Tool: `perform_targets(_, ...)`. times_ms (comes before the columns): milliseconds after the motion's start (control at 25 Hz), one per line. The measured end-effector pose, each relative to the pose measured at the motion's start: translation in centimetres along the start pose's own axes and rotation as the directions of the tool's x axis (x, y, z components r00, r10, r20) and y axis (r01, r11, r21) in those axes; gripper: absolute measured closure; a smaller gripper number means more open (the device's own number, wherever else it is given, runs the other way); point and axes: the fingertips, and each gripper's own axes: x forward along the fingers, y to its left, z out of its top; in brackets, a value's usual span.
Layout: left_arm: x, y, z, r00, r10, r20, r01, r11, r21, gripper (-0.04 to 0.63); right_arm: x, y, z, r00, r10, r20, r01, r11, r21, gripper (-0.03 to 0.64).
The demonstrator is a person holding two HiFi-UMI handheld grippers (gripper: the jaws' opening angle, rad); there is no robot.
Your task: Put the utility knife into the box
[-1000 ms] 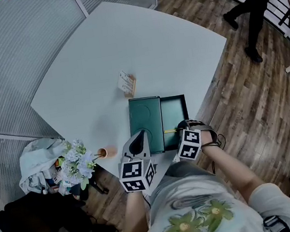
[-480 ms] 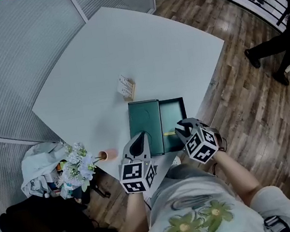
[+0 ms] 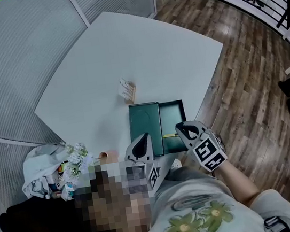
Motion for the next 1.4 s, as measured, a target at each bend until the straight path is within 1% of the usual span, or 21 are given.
perform_targets(200,-0.4,-1.0,0.2,1.000,-0.017,0.010,0.017,1.000,0.006,0.594,-1.8,0.4,1.7,0.992,-0.023,0.123,0.017,0.998,0.054,0.618)
perform_targets(400,-0.7,-2.1,0.3,0.999,-0.040,0.014,0.040,0.999,0.013,0.595,-2.9,0.5,2.6,0.983,-0.032,0.182,0.014,0.995,0.103,0.620)
perform_targets(480,-0.8,-2.5,0.4,0.999,-0.049,0.014,0.049,0.999,0.018,0.594,-3.0,0.5,2.5,0.983,-0.037,0.180,0.018,0.994,0.107,0.620)
perform_targets(640,-0.8,-2.9,0.5,0.998,-0.059,0.016,0.059,0.998,0.023,0.595,-3.3,0.6,2.2,0.984,-0.056,0.166,0.043,0.996,0.084,0.620)
perform_targets(1400,-1.0,-2.7,0.4,0.997,-0.074,0.013,0.074,0.997,0.028,0.595,-3.2,1.1,2.2,0.986,-0.068,0.153,0.058,0.996,0.068,0.620)
